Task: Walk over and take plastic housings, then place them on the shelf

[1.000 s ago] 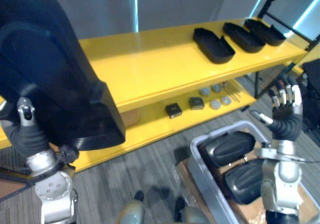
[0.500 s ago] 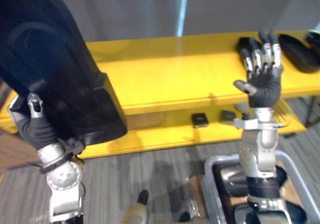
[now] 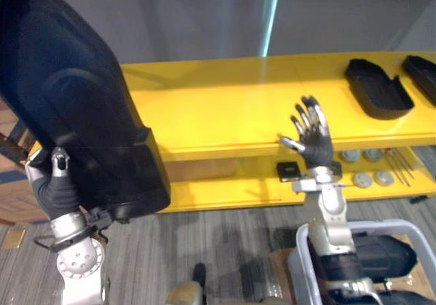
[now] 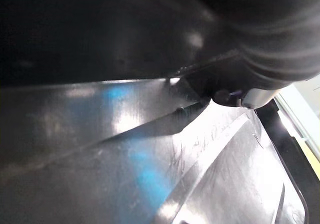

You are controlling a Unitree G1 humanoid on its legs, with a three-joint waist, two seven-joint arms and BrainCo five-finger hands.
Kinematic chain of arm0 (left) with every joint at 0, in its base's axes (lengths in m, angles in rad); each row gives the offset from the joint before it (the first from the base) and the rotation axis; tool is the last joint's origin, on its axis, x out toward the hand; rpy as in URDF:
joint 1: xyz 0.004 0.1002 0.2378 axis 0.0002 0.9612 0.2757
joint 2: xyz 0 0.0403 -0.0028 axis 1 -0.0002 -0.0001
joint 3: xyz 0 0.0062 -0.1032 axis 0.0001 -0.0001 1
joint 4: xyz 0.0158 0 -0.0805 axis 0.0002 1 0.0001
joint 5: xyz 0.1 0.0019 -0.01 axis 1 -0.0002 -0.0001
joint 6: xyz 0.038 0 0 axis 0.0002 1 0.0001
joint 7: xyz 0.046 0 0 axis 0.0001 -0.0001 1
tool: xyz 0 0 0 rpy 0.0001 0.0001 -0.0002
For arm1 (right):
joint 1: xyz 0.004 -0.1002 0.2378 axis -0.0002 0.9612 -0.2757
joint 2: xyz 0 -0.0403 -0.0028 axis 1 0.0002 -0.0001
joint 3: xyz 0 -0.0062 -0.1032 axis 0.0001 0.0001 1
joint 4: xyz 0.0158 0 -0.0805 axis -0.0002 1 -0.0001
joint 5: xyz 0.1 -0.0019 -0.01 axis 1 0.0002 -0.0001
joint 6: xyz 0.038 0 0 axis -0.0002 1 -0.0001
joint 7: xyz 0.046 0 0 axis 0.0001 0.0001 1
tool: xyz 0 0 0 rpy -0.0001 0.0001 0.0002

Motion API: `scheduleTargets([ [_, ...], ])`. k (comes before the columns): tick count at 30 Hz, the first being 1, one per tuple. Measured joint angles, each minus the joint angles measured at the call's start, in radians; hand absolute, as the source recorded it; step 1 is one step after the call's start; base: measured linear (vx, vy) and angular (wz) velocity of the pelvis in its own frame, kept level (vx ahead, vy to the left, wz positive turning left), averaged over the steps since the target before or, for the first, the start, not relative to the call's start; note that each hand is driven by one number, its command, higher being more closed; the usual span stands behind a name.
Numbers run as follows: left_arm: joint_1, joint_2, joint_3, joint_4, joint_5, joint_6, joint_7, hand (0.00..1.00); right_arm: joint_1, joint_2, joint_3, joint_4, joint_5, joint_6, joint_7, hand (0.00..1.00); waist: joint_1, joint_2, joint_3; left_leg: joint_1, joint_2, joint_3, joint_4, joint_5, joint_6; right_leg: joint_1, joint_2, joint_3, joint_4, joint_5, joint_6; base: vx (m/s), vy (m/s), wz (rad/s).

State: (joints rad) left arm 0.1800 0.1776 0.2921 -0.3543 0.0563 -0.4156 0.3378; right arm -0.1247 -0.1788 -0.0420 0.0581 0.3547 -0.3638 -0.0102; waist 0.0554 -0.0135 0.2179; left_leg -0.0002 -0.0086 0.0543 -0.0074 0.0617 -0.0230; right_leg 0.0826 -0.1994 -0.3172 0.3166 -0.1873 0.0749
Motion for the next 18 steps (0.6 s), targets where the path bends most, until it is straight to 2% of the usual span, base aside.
scheduleTargets([
  [1, -0.004, 0.001, -0.014, 0.008, -0.001, 0.000, -0.013, 1.00, 0.053, 0.006, -0.037, -0.004, -0.008, -0.016, -0.030, 0.00, -0.021, -0.001, 0.006, 0.004, -0.005, -0.007, 0.019, -0.014, 0.003, -0.041, -0.016, 0.036, 0.111, 0.003, -0.021, -0.02, 0.065, 0.09],
  [2, -0.005, 0.002, -0.020, 0.011, -0.001, 0.000, -0.019, 1.00, 0.081, 0.014, -0.062, -0.010, -0.008, -0.022, -0.041, 0.00, -0.029, -0.002, 0.011, 0.012, -0.004, -0.013, 0.027, -0.020, 0.007, -0.059, -0.019, 0.058, 0.164, 0.012, -0.036, 0.00, 0.059, 0.07],
  [3, -0.004, 0.005, -0.021, 0.011, -0.001, 0.001, -0.031, 1.00, 0.125, 0.037, -0.121, -0.023, -0.008, -0.034, -0.057, 0.00, -0.042, -0.007, 0.028, 0.037, 0.002, -0.017, 0.037, -0.036, 0.014, -0.090, -0.020, 0.108, 0.264, 0.037, -0.076, 0.00, 0.000, 0.00],
  [4, -0.003, 0.011, -0.021, 0.012, -0.008, 0.002, -0.037, 1.00, 0.169, 0.061, -0.183, -0.045, -0.007, -0.052, -0.059, 0.00, -0.051, 0.001, 0.038, 0.039, 0.010, -0.020, 0.048, -0.053, 0.020, -0.130, -0.010, 0.155, 0.322, 0.028, -0.103, -0.03, 0.021, -0.03],
  [5, -0.002, 0.010, -0.018, 0.012, -0.010, 0.002, -0.037, 1.00, 0.188, 0.069, -0.207, -0.057, -0.007, -0.062, -0.061, 0.00, -0.056, 0.001, 0.038, 0.034, 0.015, -0.022, 0.053, -0.056, 0.022, -0.135, 0.007, 0.174, 0.298, 0.001, -0.097, -0.06, 0.015, -0.03],
  [6, 0.001, 0.009, -0.005, 0.012, -0.015, 0.002, -0.036, 1.00, 0.207, 0.080, -0.247, -0.077, -0.007, -0.076, -0.063, 0.00, -0.067, -0.001, 0.040, 0.024, 0.029, -0.022, 0.051, -0.056, 0.022, -0.143, 0.038, 0.206, 0.208, -0.032, -0.086, -0.04, -0.006, -0.08],
  [8, 0.007, 0.010, 0.012, 0.013, -0.018, 0.002, -0.034, 1.00, 0.225, 0.099, -0.283, -0.120, -0.008, -0.103, -0.068, 0.00, -0.074, -0.015, 0.046, -0.006, 0.035, -0.017, 0.058, -0.056, 0.021, -0.151, 0.068, 0.215, 0.043, -0.029, -0.080, -0.05, -0.040, -0.11],
  [9, 0.015, 0.012, 0.012, 0.011, -0.017, 0.002, -0.032, 1.00, 0.236, 0.104, -0.288, -0.143, -0.009, -0.114, -0.078, 0.00, -0.073, -0.033, 0.048, -0.020, 0.025, -0.008, 0.068, -0.058, 0.014, -0.148, 0.075, 0.216, -0.030, -0.026, -0.075, -0.01, -0.070, -0.04],
  [10, 0.031, 0.002, 0.001, 0.011, -0.013, 0.002, -0.026, 1.00, 0.241, 0.105, -0.295, -0.165, -0.018, -0.125, -0.097, 0.00, -0.075, -0.046, 0.055, -0.032, 0.020, 0.005, 0.082, -0.058, 0.004, -0.153, 0.073, 0.240, -0.053, 0.016, -0.016, 0.02, -0.074, -0.07],
  [12, 0.057, 0.000, -0.017, 0.008, -0.010, 0.002, -0.026, 1.00, 0.242, 0.104, -0.306, -0.169, -0.026, -0.138, -0.127, 0.00, -0.072, -0.036, 0.063, -0.037, 0.037, 0.013, 0.089, -0.058, -0.006, -0.152, 0.081, 0.236, -0.081, 0.055, -0.013, 0.07, -0.073, -0.10],
  [16, 0.054, -0.001, -0.044, -0.048, -0.014, -0.001, -0.026, 1.00, 0.233, 0.103, -0.374, -0.171, -0.031, -0.149, -0.242, 0.00, -0.070, -0.022, 0.061, -0.075, 0.064, 0.016, 0.079, -0.055, -0.028, -0.144, 0.112, 0.229, -0.178, 0.150, -0.005, 0.10, -0.054, -0.03],
  [18, 0.047, -0.002, -0.060, -0.061, -0.018, -0.002, -0.025, 1.00, 0.233, 0.103, -0.421, -0.174, -0.009, -0.163, -0.260, 0.00, -0.072, -0.019, 0.059, -0.068, 0.070, 0.021, 0.058, -0.047, -0.039, -0.127, 0.118, 0.227, -0.218, 0.172, -0.006, 0.15, -0.024, -0.03],
])
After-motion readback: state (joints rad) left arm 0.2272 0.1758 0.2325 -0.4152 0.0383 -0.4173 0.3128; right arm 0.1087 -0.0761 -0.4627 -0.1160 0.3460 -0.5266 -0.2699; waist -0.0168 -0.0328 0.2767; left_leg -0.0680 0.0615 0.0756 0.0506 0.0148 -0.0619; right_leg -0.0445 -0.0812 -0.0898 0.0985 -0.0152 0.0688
